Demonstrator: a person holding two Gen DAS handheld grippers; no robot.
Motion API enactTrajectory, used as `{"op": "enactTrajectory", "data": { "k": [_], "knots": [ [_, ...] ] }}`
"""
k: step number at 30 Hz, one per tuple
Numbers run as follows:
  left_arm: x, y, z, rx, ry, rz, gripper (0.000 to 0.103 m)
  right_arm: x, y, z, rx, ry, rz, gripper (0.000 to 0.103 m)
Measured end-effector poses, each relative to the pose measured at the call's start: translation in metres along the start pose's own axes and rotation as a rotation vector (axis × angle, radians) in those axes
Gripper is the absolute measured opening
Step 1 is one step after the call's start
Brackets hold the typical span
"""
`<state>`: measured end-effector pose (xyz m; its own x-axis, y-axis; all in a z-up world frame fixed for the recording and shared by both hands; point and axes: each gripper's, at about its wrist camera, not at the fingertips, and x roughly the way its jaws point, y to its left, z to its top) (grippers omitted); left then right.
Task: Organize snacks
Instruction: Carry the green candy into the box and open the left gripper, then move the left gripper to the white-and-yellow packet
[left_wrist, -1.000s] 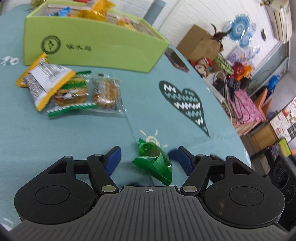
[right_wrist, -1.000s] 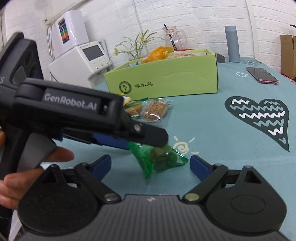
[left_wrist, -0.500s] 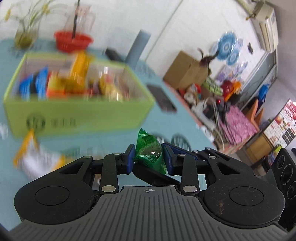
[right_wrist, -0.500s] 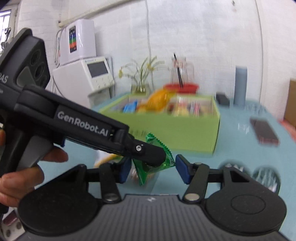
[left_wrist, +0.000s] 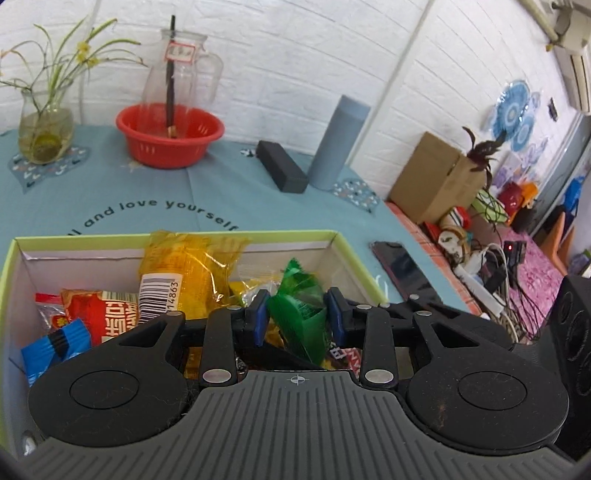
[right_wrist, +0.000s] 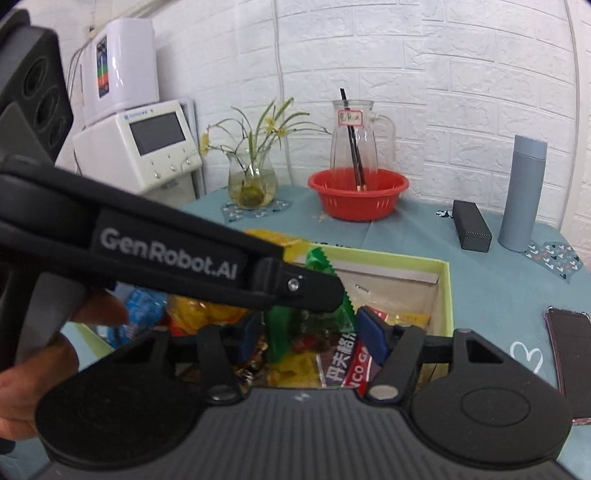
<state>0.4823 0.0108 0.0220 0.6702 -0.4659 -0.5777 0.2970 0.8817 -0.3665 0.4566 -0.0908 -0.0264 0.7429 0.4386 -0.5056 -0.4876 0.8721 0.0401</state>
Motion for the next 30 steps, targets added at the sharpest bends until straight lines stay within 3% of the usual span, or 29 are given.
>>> {"op": "enactTrajectory", "data": {
  "k": [1,3,6,8,11,15,22,30],
  "knots": [
    [0.0,0.001,-0.002,0.002,-0.012,-0.004,0.022,0.0,0.001,-0.001,-0.005,0.003,-0.001,0.081],
    [-0.01,-0.002,-0.004,0.022,-0.046,0.013,0.043,-0.004,0.004,0.0,-0.015,0.002,-0.01,0.084],
    [-0.04,-0.015,-0.006,0.065,-0.113,0.033,0.059,-0.034,0.009,-0.001,-0.017,-0.056,-0.041,0.096],
    [-0.063,-0.025,-0.011,0.087,-0.156,0.059,0.063,-0.061,0.017,-0.003,-0.023,-0.103,-0.056,0.099],
    [-0.092,-0.035,-0.022,0.102,-0.191,0.089,0.067,-0.101,0.035,-0.016,-0.023,-0.157,-0.079,0.102],
    [-0.118,-0.041,-0.044,0.105,-0.183,0.1,0.067,-0.133,0.054,-0.04,0.013,-0.156,-0.075,0.102],
    [-0.154,-0.038,-0.083,0.087,-0.162,0.117,0.066,-0.148,0.081,-0.075,0.081,-0.09,-0.059,0.103],
    [-0.167,-0.01,-0.105,0.044,-0.13,0.139,0.066,-0.134,0.115,-0.091,0.033,-0.014,-0.057,0.103]
  ]
}}
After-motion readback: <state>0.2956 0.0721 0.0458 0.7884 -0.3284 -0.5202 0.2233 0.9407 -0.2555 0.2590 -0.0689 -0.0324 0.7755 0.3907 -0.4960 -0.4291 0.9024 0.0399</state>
